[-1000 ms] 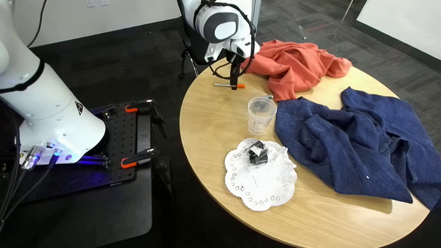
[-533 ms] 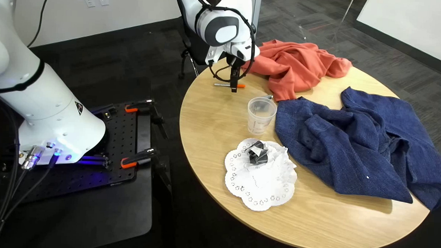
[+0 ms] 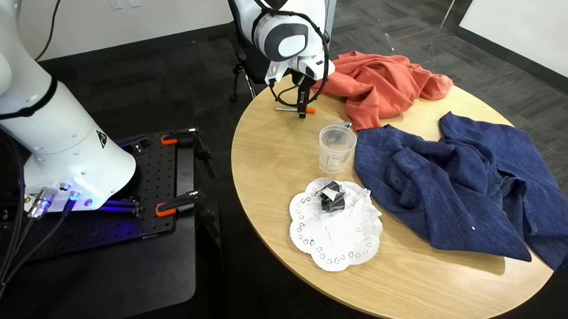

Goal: Put the orange pen inside the clear cup

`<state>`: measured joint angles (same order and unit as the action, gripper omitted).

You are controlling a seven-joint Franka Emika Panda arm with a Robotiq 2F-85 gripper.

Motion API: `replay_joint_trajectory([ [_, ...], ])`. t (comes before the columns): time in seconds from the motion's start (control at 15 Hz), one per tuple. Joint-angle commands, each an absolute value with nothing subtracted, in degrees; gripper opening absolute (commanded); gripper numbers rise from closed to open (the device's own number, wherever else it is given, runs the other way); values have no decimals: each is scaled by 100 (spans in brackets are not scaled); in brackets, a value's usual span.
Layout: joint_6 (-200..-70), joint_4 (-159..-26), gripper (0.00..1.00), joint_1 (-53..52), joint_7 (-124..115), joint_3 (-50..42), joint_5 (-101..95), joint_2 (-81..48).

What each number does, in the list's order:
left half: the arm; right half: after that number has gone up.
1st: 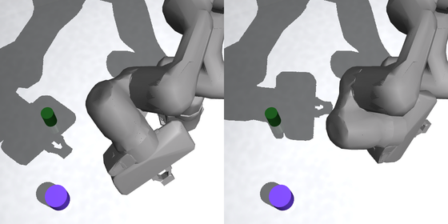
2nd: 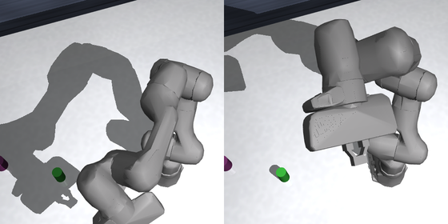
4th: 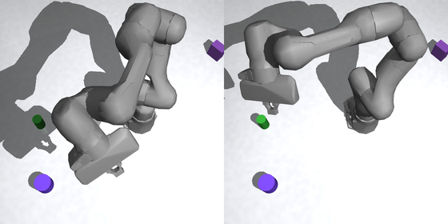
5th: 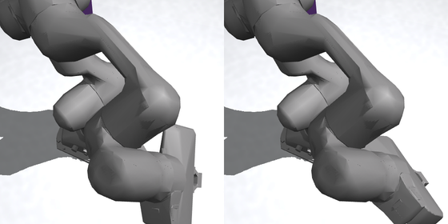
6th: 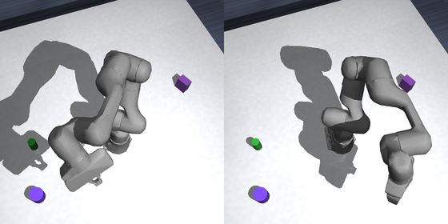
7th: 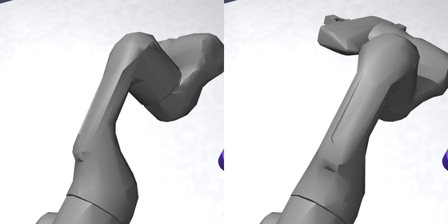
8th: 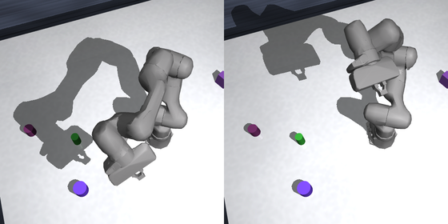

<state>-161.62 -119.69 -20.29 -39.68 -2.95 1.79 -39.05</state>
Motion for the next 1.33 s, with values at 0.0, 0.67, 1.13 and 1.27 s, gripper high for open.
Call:
replay_joint_trajectory([
  [0.0,-16065,-11875,14,-2047,-3881,-340,290,-3934],
  [0.67,-16134,-12443,4,-1998,-3863,-227,474,-2967],
  [1.13,-16148,-13049,4,-2173,-4327,-731,-50,-1623],
  [1.27,-16179,-13178,4,-2180,-4597,-930,-427,-1334],
])
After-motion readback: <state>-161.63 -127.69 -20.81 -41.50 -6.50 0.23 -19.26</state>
